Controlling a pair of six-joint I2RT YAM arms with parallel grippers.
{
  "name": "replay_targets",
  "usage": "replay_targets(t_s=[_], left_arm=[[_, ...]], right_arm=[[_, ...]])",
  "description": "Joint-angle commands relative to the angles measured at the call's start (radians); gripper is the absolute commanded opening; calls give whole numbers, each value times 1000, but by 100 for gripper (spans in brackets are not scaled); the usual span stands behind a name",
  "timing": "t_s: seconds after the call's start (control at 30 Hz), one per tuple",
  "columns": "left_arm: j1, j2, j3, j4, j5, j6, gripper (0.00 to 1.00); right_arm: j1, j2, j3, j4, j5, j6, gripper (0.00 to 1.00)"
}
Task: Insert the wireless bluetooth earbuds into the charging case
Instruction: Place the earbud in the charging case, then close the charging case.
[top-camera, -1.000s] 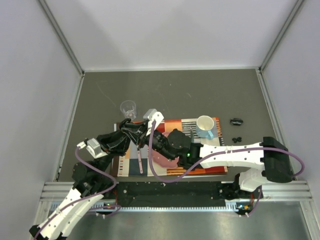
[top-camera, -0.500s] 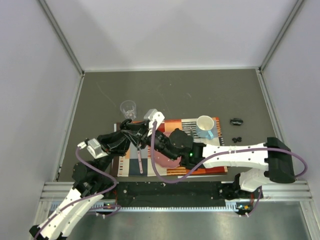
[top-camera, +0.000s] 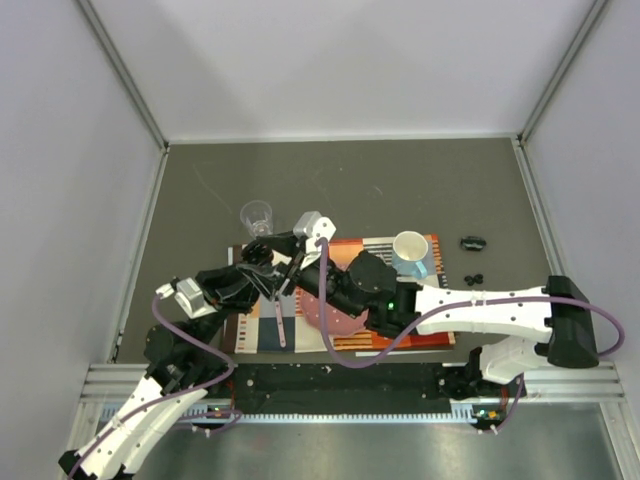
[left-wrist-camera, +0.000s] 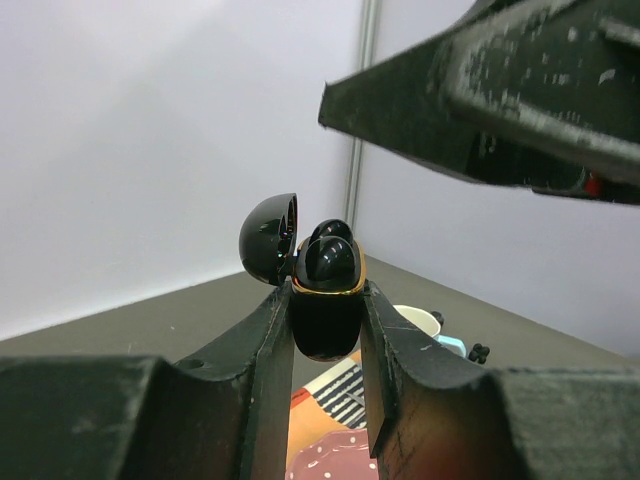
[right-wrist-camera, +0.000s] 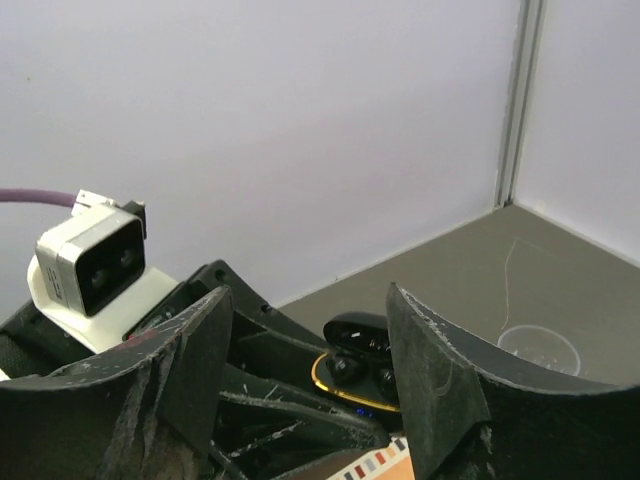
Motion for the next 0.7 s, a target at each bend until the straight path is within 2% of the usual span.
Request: replay_targets(t_s=[0.0, 0.17, 0.4, 0.43, 0.57, 0.67], left_arm=[[1, -45, 18, 29, 33, 2, 0], [0, -42, 24, 11, 68, 13, 0], [0, -33, 36, 6, 109, 36, 0], [1, -30, 38, 8, 120, 36, 0], [0, 16, 62, -2, 192, 58, 0], [1, 49, 90, -14, 243, 85, 0]], right_arm=[[12, -67, 62, 9, 28, -10, 65], [-2, -97, 159, -174, 102, 34, 75], [-91, -78, 334, -625, 140, 185, 78], [-116, -86, 342, -689, 130, 209, 78], [-187, -126, 316, -771, 29, 332, 81], [-259, -124, 349, -876, -154, 396, 83]])
